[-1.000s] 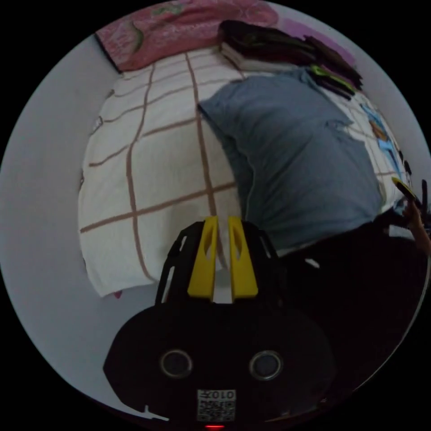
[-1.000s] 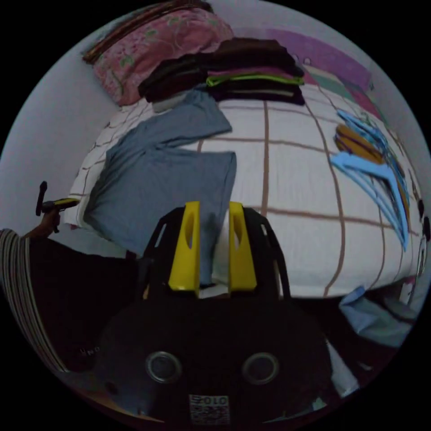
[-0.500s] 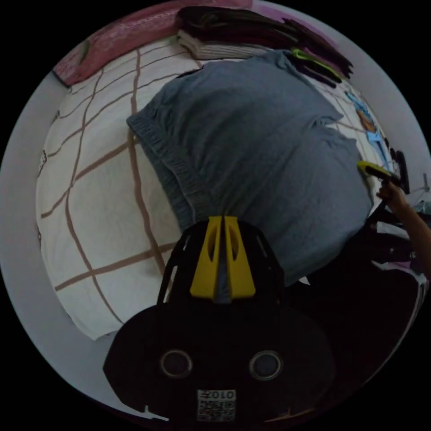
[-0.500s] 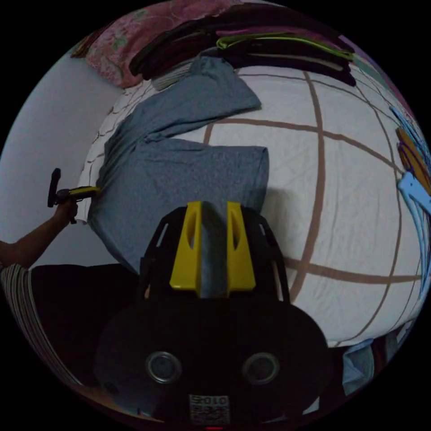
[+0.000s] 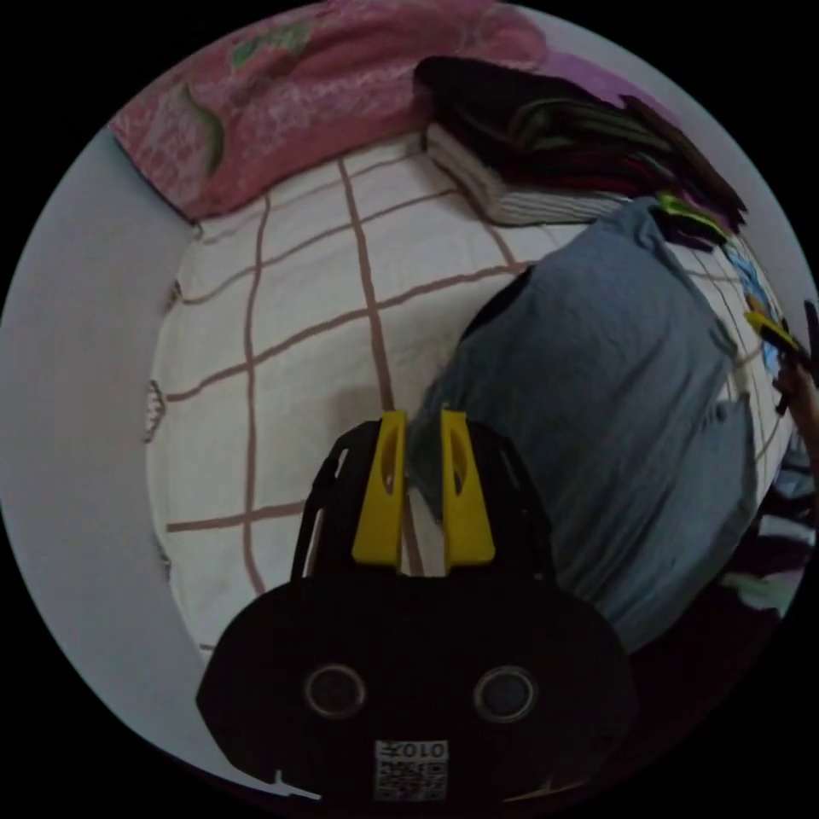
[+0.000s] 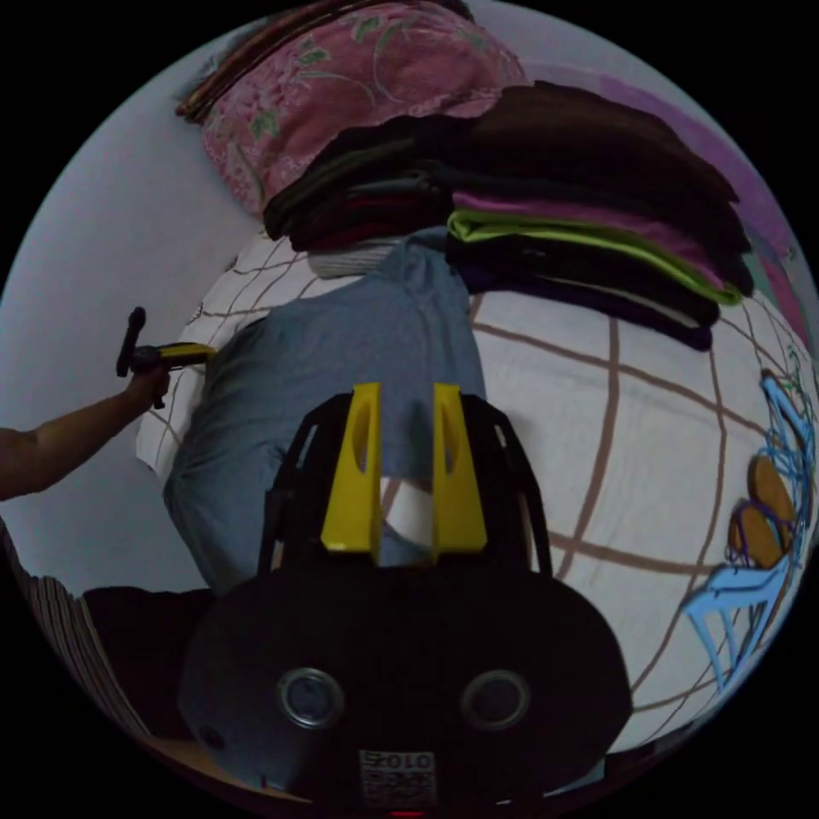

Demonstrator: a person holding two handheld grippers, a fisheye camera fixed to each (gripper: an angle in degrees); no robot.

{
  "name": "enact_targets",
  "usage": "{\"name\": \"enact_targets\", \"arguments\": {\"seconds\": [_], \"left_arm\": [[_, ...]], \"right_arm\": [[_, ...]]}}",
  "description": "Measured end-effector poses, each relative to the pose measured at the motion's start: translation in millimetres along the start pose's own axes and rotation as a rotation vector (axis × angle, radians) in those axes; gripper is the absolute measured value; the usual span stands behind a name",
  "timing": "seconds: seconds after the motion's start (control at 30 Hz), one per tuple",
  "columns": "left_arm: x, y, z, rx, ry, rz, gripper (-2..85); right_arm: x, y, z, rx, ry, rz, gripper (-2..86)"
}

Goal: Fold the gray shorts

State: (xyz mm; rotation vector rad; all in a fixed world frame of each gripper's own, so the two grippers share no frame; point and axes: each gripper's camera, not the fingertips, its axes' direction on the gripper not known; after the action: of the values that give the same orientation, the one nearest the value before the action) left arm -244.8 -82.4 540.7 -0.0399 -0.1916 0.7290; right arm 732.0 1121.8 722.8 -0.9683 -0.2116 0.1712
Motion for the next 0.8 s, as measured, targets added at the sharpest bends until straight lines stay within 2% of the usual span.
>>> {"name": "enact_targets", "arguments": {"seconds": [0.13,0.2,0.3,0.4,0.47,0.63,0.8], "left_arm": [[2.2,-6.1,22.5,-0.085,-0.033,0.012,4.5],[-1.6,-9.5,23.8,-0.125,-0.051,-0.015,3.9],[-4.1,-7.3,8.8,-0.086,-0.032,-0.093,3.1],[10.2,18.0,-23.2,0.057,-0.127,-0.078,4.2],[18.5,43.2,-37.6,0.085,-0.162,-0.069,5.7],[43.8,157.0,-54.3,0.123,-0.004,-0.036,8.9],[65.2,240.6,-45.1,0.011,0.088,0.008,11.4]], "right_arm": [[-1.8,-7.1,30.8,-0.123,0.021,-0.015,9.8],[6.7,-0.7,52.6,-0.281,0.099,0.023,9.4],[18.2,10.6,43.7,-0.218,0.082,0.111,8.8],[17.2,34.4,13.4,-0.045,0.099,0.139,8.9],[16.4,58.3,0.3,-0.021,0.099,0.158,9.1],[7.8,152.3,-10.9,-0.041,-0.002,0.231,8.9],[-13.4,260.2,7.7,-0.15,-0.015,0.363,11.0]]}}
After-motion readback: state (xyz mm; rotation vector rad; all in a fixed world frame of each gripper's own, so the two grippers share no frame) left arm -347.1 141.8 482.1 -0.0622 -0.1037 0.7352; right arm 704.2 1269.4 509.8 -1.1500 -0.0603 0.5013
